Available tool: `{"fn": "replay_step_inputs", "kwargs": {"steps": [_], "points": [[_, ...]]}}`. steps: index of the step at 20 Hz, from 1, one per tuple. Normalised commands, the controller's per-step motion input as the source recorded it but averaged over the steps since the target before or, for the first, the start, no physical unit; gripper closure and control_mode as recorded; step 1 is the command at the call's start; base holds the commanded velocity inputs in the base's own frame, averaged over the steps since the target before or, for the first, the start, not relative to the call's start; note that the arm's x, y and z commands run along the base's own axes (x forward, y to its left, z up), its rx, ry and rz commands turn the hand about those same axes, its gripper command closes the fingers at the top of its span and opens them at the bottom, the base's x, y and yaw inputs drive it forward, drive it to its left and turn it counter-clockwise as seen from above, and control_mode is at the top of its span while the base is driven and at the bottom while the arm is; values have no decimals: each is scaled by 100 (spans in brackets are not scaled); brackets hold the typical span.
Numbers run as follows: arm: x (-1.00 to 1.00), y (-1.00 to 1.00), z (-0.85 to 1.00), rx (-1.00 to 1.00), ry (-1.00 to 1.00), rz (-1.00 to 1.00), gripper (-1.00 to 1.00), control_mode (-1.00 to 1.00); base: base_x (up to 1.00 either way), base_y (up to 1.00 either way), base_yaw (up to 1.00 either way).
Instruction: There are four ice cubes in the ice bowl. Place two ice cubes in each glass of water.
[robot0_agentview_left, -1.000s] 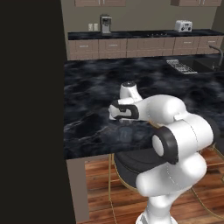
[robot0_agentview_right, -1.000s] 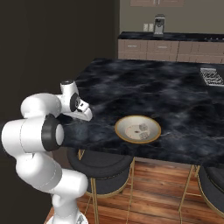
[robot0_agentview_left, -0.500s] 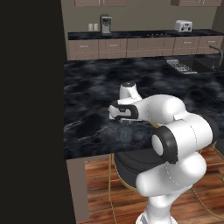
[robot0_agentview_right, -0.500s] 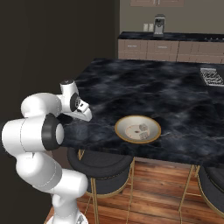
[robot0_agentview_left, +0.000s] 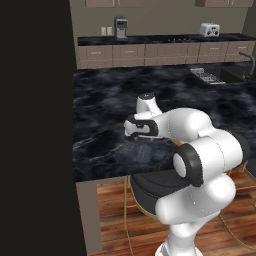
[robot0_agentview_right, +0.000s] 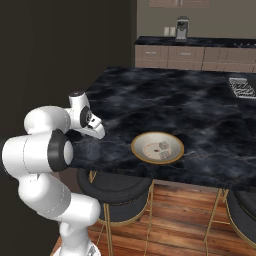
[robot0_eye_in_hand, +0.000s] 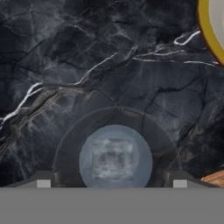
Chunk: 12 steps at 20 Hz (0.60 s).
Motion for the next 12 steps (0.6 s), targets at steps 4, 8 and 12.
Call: {"fn": "replay_step_inputs", "kwargs": {"steps": [4, 8, 12], "points": [[2, 0, 16, 2, 0, -2, -100, -100, 0, 0, 0], [1, -19, 40, 1, 0, -2, -100, -100, 0, 0, 0], [0, -82, 11, 0, 0, -4, -100, -100, 0, 0, 0]]}}
